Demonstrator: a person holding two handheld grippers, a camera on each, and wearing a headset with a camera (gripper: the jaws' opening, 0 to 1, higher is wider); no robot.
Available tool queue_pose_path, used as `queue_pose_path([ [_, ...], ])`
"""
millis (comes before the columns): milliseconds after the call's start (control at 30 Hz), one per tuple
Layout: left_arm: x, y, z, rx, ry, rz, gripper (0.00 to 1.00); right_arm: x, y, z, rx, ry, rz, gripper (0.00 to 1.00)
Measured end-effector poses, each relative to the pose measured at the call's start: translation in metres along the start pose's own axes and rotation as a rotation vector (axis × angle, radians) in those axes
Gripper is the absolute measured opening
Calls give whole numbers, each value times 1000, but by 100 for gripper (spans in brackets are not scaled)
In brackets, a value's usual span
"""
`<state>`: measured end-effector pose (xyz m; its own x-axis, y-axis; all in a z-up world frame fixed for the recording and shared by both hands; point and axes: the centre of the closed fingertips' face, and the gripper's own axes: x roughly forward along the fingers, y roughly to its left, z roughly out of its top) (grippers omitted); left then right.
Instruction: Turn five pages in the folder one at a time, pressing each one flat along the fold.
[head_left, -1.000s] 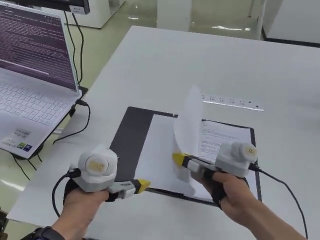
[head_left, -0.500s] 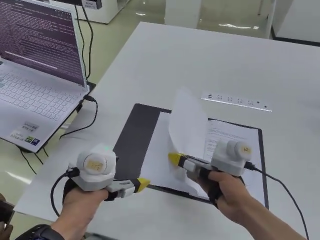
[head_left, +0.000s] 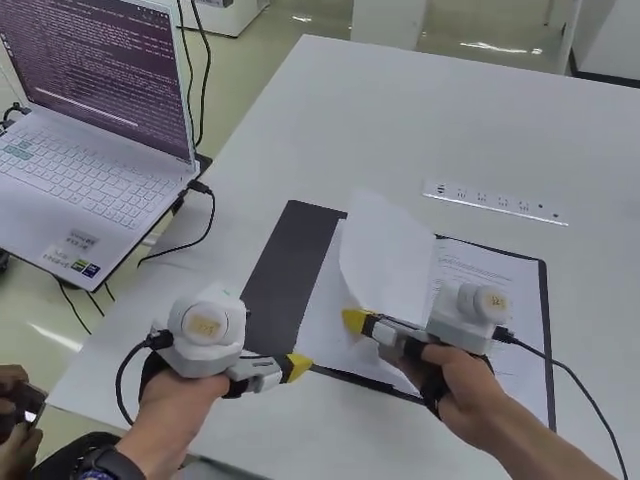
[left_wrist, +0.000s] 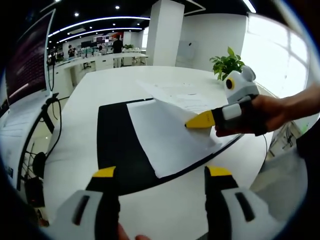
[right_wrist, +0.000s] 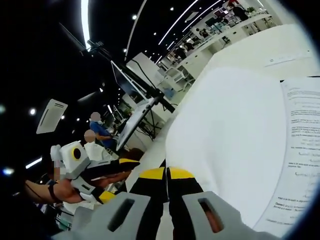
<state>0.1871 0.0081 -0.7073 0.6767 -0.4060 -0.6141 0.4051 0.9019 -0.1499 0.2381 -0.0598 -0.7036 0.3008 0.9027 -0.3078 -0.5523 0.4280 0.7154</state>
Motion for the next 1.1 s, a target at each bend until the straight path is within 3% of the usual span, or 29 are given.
queue_pose_path([
  [600,2,2,-10,-21,15,3,69,26,-13,-12,42,74,-20,0],
  [1100,-2,8,-16,-35,22,14,69,44,-26,-25,117,92,-48,1],
])
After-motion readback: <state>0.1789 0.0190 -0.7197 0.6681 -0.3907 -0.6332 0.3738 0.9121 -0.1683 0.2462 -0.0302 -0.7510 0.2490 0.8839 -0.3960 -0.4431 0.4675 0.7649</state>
